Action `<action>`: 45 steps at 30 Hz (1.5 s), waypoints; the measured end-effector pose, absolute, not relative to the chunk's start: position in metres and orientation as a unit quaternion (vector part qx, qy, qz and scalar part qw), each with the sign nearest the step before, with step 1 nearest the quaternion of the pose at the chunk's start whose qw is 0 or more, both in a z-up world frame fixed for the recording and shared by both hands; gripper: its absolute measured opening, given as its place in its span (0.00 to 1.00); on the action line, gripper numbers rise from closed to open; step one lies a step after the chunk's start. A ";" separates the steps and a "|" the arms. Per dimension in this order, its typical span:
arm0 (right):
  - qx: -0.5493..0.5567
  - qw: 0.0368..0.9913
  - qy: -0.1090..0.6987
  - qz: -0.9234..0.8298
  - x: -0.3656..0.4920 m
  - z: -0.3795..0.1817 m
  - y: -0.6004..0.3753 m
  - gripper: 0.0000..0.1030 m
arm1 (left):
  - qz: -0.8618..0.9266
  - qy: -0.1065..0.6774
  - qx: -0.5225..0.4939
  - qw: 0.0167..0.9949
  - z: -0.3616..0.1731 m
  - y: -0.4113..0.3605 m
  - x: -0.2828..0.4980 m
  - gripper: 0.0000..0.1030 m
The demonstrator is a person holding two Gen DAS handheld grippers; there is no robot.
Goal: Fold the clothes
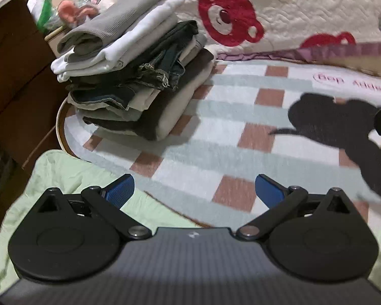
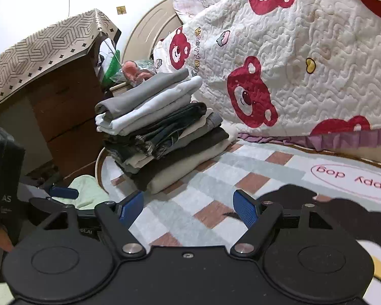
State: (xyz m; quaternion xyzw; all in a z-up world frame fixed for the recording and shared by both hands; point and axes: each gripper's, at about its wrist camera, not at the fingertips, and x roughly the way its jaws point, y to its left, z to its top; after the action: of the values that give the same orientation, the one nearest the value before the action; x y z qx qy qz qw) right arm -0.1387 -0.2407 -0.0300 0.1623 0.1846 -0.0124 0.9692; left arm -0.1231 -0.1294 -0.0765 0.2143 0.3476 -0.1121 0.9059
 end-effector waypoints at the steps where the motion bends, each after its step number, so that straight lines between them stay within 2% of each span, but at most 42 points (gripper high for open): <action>1: 0.163 0.969 0.186 -0.011 -0.142 -0.032 -0.239 0.79 | -0.112 0.348 0.216 0.905 -0.076 -0.129 -0.126 1.00; 22: 0.163 0.966 0.200 0.011 -0.143 -0.040 -0.224 0.79 | -0.134 0.365 0.218 0.895 -0.081 -0.132 -0.134 1.00; 38: 0.163 0.964 0.207 0.018 -0.141 -0.043 -0.222 0.79 | -0.125 0.345 0.192 0.910 -0.074 -0.130 -0.135 1.00; 45: 0.161 0.964 0.209 0.019 -0.141 -0.044 -0.222 0.79 | -0.115 0.330 0.213 0.912 -0.074 -0.135 -0.139 1.00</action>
State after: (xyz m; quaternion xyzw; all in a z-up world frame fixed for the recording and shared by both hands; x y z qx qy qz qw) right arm -0.1412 -0.2221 -0.0436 0.1610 0.2094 0.0195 0.9643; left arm -0.1392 -0.1349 -0.0738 0.2129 0.3302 -0.1153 0.9123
